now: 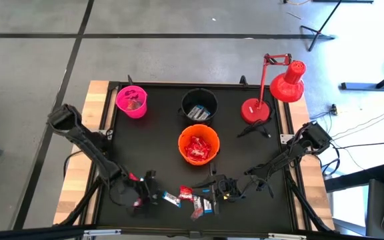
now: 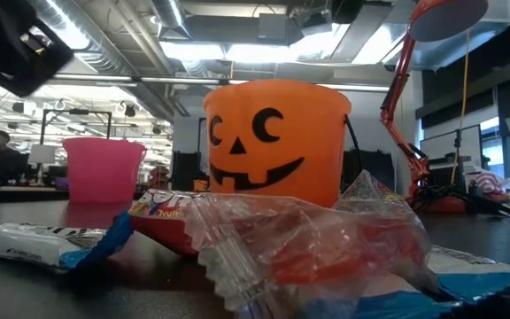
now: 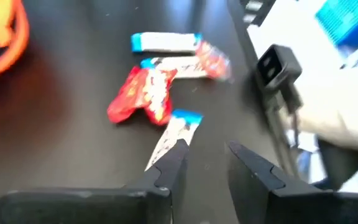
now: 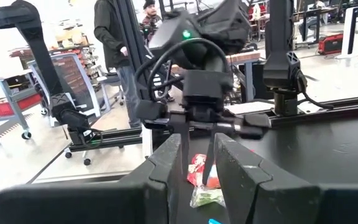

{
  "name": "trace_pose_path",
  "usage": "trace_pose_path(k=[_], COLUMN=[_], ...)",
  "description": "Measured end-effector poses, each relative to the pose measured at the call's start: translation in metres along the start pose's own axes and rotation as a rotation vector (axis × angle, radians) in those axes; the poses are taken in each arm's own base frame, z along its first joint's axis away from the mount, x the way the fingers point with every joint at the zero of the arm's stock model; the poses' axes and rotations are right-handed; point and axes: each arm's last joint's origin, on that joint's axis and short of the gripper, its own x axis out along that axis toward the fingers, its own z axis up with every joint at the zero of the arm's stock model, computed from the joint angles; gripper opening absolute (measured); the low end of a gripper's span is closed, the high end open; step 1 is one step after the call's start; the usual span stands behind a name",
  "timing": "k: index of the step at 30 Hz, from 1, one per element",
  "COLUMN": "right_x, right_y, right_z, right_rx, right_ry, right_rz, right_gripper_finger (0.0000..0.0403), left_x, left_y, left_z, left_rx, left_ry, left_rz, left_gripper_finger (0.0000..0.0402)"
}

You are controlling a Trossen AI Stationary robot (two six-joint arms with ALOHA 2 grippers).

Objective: Sort candy
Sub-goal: Put the white chocolate into the black bucket

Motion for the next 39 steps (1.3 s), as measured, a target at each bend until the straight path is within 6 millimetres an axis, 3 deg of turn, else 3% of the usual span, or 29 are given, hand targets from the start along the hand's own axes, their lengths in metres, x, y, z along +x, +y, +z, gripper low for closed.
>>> trace_pose_path(k=[8, 13, 19, 25, 30, 39], right_x=[0.0, 0.0, 0.0, 0.0, 0.002, 0.032], right_y=[0.0, 0.0, 0.0, 0.0, 0.001, 0.026], right_z=[0.0, 0.0, 0.0, 0.0, -0.002, 0.003], right_rx=[0.0, -0.001, -0.001, 0.0, -0.041, -0.389], right_ry=[0.001, 0.002, 0.002, 0.001, 0.047, 0.567], right_rz=[0.003, 0.003, 0.002, 0.003, -0.003, -0.067], right_gripper_finger=[0.0095, 0.0095, 0.0095, 0.0095, 0.0095, 0.0095], left_x=[0.031, 0.052, 0.077, 0.091, 0.082, 0.007], left_y=[-0.003, -0.016, -0.031, -0.024, -0.021, -0.034], left_z=[0.014, 0.023, 0.022, 0.011, 0.012, 0.037], left_rx=[0.042, 0.243, 0.46, 0.502, 0.418, 0.348], left_ry=[-0.001, -0.005, 0.022, 0.133, 0.199, 0.054], left_rz=[-0.021, -0.011, -0.007, 0.046, 0.059, 0.06], left_gripper_finger=[0.0167, 0.0209, 0.0219, 0.0219, 0.0215, 0.0195])
